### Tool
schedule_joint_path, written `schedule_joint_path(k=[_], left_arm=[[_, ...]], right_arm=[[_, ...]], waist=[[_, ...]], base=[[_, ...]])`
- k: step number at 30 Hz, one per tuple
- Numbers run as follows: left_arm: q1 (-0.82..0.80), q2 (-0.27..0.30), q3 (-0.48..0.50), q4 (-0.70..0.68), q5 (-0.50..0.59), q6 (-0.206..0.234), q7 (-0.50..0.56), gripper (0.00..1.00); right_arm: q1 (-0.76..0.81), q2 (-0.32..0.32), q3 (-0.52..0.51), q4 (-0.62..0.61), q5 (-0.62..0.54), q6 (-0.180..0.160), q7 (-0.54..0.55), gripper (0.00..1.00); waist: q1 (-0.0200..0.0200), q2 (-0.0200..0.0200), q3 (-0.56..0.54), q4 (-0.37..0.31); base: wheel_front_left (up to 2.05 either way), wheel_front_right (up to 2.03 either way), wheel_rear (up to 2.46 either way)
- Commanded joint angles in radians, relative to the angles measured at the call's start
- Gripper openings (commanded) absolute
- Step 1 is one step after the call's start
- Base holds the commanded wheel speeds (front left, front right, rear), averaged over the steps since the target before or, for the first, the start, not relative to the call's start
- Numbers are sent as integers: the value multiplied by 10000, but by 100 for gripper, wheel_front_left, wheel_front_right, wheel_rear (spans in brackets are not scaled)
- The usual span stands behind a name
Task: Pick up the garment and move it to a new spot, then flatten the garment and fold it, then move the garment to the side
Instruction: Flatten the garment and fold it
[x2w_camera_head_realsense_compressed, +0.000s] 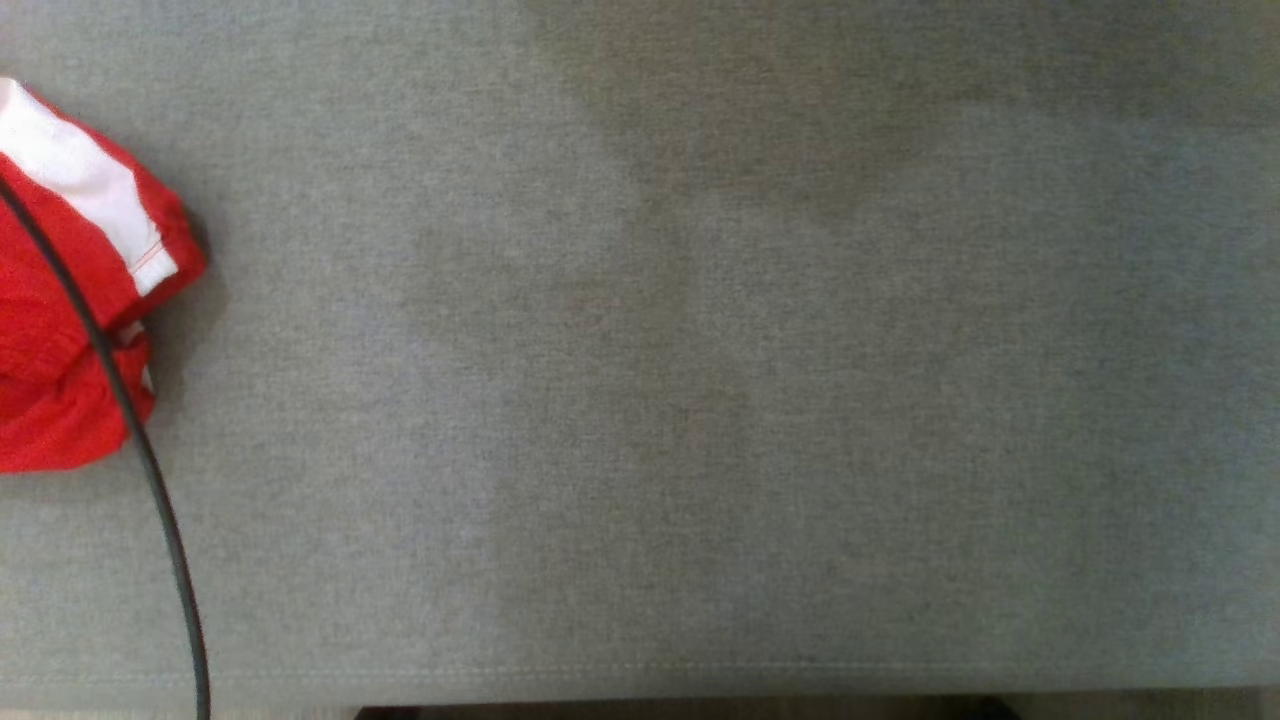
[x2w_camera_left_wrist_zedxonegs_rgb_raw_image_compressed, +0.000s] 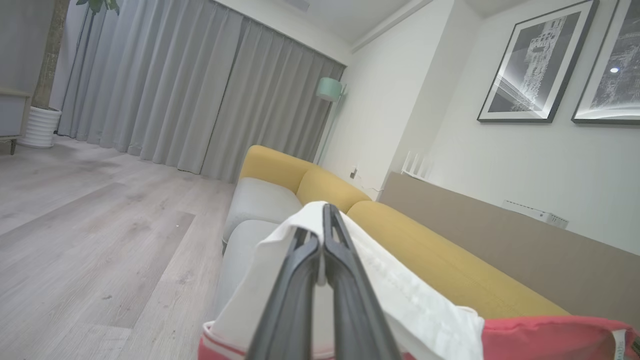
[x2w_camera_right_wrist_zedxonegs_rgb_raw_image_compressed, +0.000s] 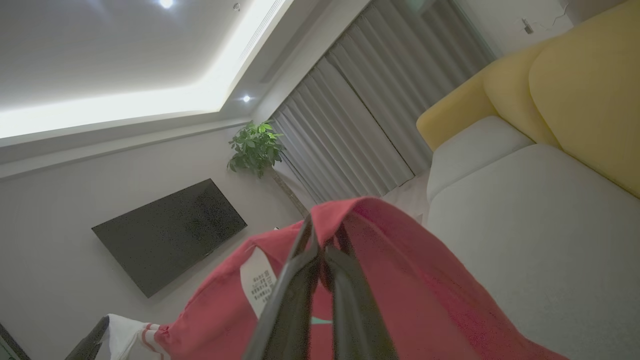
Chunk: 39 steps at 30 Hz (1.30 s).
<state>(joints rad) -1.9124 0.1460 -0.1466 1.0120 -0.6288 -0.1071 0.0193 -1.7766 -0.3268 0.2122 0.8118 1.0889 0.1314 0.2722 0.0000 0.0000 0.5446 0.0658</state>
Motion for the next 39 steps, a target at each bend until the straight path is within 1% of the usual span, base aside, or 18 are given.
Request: schedule_joint_path(k=[1, 5, 7, 9, 12, 14, 17, 19, 23, 28, 29, 30, 32, 33, 37, 39], left_arm=[[-511, 308, -81, -149, 21, -98, -21, 0], [-246, 307, -555, 521, 117, -190, 327, 0], [30, 349, -831, 784, 116, -218, 607, 0], [466, 344, -1316, 698, 5, -228, 1025, 0], [1483, 424, -2130, 238, -619, -231, 2198, 0], [2276, 623, -2706, -229, -1160, -233, 3168, 0], [3510, 1127, -3538, -1130, -2060, -233, 4700, 0], [4380, 1572, -4157, -1877, -2656, -234, 5821, 0], [6033, 2830, -5242, -3645, -3790, -234, 7958, 0], [7839, 4394, -5750, -5694, -5251, -233, 10381, 0], [7839, 4394, -5750, -5694, -5251, -233, 10381, 0], [8200, 4649, -5789, -6088, -5525, -177, 10799, 0], [8892, 5103, -5810, -6953, -6099, 96, 11514, 0], [9514, 5520, -5825, -7861, -6580, 482, 12074, 0], [10615, 6325, -5919, -9632, -7195, 1440, 12849, 0], [11132, 6662, -5963, -10420, -7522, 1923, 13159, 0]], right_arm=[[-433, 120, 50, -259, 12, -7, -32, 0], [92, 38, 563, -276, 431, -7, 227, 0], [616, 11, 882, -352, 743, -7, 595, 0], [1317, -110, 1291, -475, 1035, -7, 1093, 0], [2574, -382, 1811, -679, 1554, -7, 1722, 0], [3450, -591, 2133, -789, 1848, -7, 2063, 0], [4766, -880, 2649, -917, 2315, -7, 2823, 0], [5614, -1100, 2993, -1050, 2550, -7, 3290, 0], [7114, -1511, 3634, -1382, 2915, -7, 4127, 0], [8397, -2083, 4298, -1744, 3190, -7, 5216, 0], [8397, -2083, 4298, -1744, 3190, -7, 5216, 0], [8582, -2215, 4449, -1802, 3166, -7, 5428, 0], [8919, -2444, 4695, -1883, 3201, -7, 5910, 0], [9197, -2716, 4958, -1975, 3230, -7, 6561, 0], [9686, -3337, 5449, -2288, 3164, -7, 7838, 0], [9913, -3636, 5620, -2558, 3063, -7, 8259, 0]], waist=[[0, 0, 40, 49], [0, 0, 30, 132], [0, 0, -100, 127], [0, 0, -338, 115], [0, 0, -907, 107], [0, 0, -1377, 78], [0, 0, -2156, 13], [0, 0, -2695, -46], [0, 0, -3677, -252], [0, 0, -4392, -496], [0, 0, -4392, -496], [0, 0, -4484, -539], [0, 0, -4618, -623], [0, 0, -4688, -680], [0, 0, -4734, -772], [0, 0, -4727, -815]], base=[[0, 0, 0], [0, 0, 0], [0, 0, 0], [0, 0, 0], [0, 0, 0], [0, 0, 0], [0, 0, 0], [0, 0, 0], [0, 0, 0], [0, 0, 0], [0, 0, 0], [0, 0, 0], [0, 0, 0], [0, 0, 0], [0, 0, 0], [0, 0, 0]])
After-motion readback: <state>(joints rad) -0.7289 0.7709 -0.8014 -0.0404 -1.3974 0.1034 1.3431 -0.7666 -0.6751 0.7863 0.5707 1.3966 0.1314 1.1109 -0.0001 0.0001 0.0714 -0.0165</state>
